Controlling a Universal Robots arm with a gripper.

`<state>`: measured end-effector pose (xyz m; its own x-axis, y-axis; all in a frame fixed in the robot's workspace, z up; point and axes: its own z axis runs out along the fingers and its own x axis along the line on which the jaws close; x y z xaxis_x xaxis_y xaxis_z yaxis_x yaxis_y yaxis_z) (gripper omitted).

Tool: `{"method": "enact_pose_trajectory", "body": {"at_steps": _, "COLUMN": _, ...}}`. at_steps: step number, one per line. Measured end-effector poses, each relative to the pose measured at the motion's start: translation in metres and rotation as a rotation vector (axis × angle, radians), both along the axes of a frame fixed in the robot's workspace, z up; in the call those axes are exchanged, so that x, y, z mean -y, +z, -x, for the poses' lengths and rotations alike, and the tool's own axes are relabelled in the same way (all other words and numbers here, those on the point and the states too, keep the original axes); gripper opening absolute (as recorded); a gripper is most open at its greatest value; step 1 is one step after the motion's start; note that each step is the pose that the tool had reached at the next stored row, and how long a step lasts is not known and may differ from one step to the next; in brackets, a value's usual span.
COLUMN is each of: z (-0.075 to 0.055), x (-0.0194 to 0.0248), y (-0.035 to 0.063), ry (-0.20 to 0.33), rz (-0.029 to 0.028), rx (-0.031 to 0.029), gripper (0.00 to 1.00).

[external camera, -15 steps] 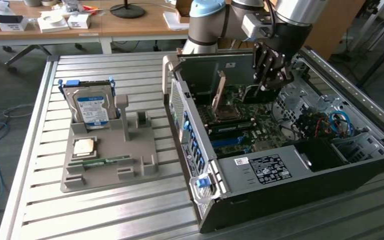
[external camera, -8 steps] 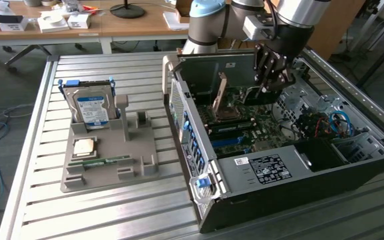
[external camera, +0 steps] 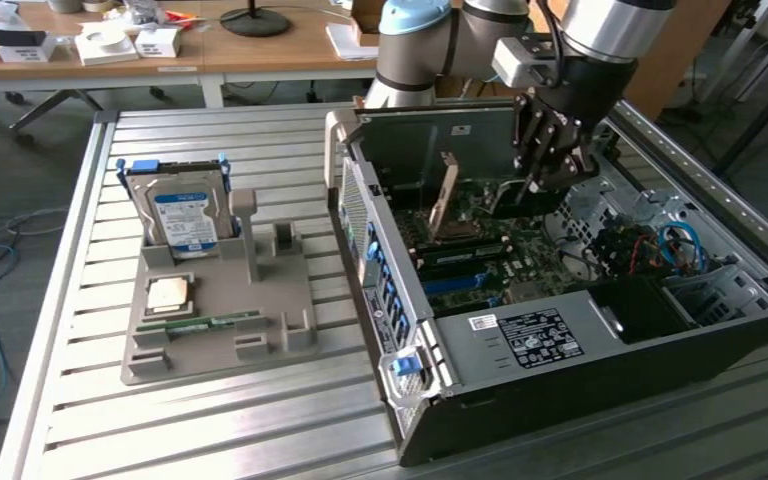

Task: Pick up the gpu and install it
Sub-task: 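Insert the gpu into the slot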

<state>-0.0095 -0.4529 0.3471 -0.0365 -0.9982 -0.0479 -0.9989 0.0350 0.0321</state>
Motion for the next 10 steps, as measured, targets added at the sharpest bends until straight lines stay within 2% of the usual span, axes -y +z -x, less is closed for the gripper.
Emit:
{"method": "enact_pose_trajectory", "body": {"at_steps": 4, "z": 0.0, "x": 0.0, "y": -0.0006, "ry": 0.0, "rz": 0.0, "rx": 0.0, "gripper": 0.27}}
{"method": "enact_pose_trajectory", "body": {"at_steps": 10, "z": 0.0, "x": 0.0013, "y": -0.0107, "ry": 0.0, "rz": 0.0001, "rx": 0.0, "gripper": 0.27}}
